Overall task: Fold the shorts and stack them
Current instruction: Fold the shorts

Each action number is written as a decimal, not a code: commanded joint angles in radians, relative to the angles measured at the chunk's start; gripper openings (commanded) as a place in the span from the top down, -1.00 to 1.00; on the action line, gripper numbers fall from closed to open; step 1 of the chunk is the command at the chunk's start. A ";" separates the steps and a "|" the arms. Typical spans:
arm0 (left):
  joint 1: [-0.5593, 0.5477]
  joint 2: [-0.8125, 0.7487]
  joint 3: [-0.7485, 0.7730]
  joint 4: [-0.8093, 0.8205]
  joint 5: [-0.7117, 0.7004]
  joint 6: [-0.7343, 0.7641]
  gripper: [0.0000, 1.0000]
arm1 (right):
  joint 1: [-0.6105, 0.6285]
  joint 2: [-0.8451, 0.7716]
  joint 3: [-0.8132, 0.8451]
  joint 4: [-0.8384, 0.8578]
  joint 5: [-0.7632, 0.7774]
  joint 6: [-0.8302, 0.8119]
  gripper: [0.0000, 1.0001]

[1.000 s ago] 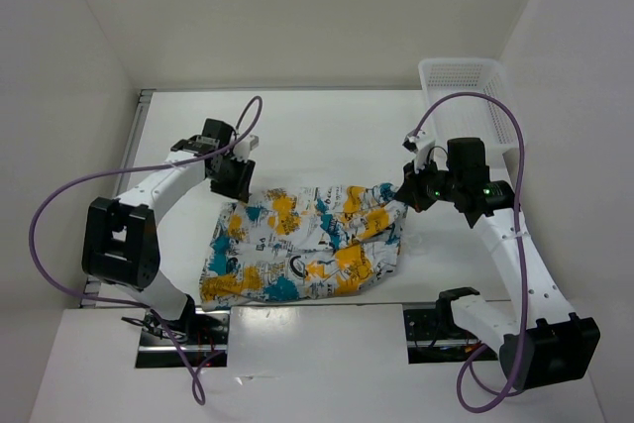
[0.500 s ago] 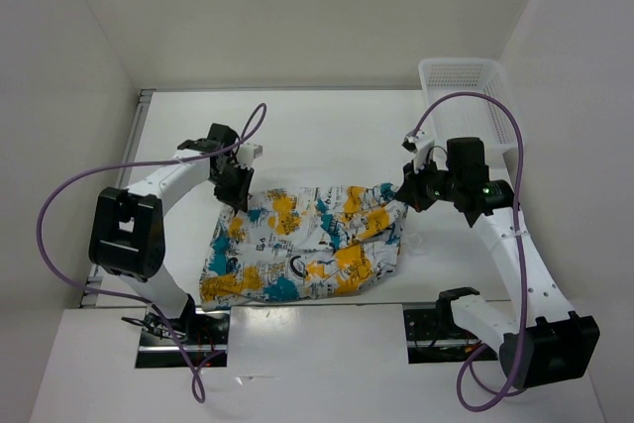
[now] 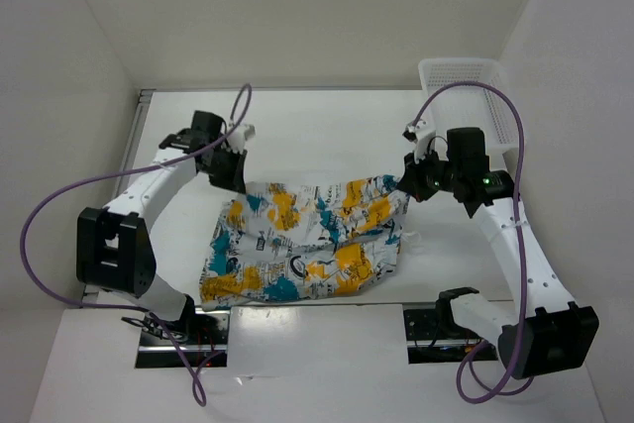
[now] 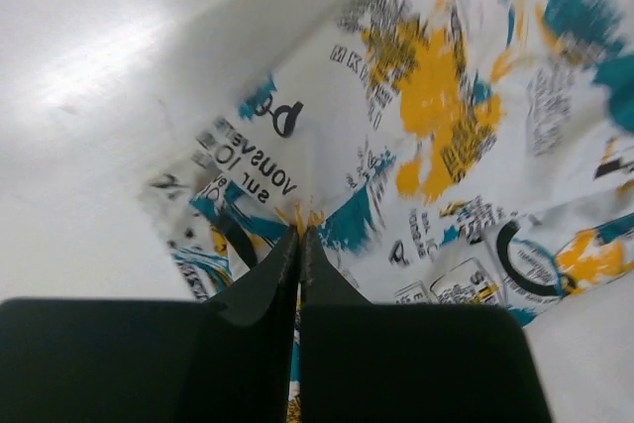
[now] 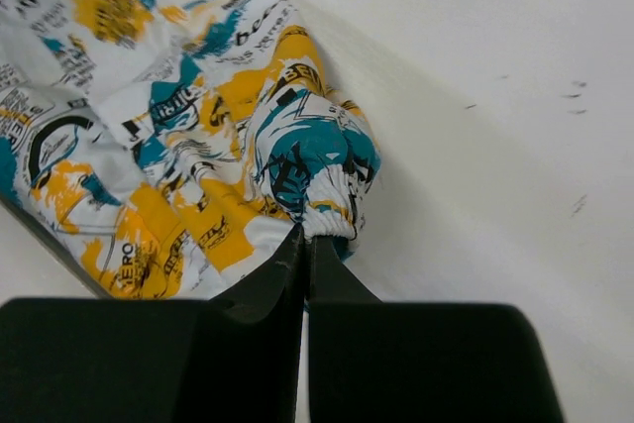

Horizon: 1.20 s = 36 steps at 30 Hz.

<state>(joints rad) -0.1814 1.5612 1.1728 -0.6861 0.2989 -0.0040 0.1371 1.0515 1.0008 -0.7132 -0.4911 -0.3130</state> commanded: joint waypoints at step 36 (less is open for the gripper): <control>0.326 0.265 1.653 -0.156 -0.072 0.004 1.00 | -0.004 0.370 1.043 0.053 -0.078 0.213 1.00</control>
<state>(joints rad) 0.1307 1.6775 2.8620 -0.8337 0.2192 -0.0040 0.1394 1.3277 2.1292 -0.7074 -0.6361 -0.1398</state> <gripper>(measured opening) 0.008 0.007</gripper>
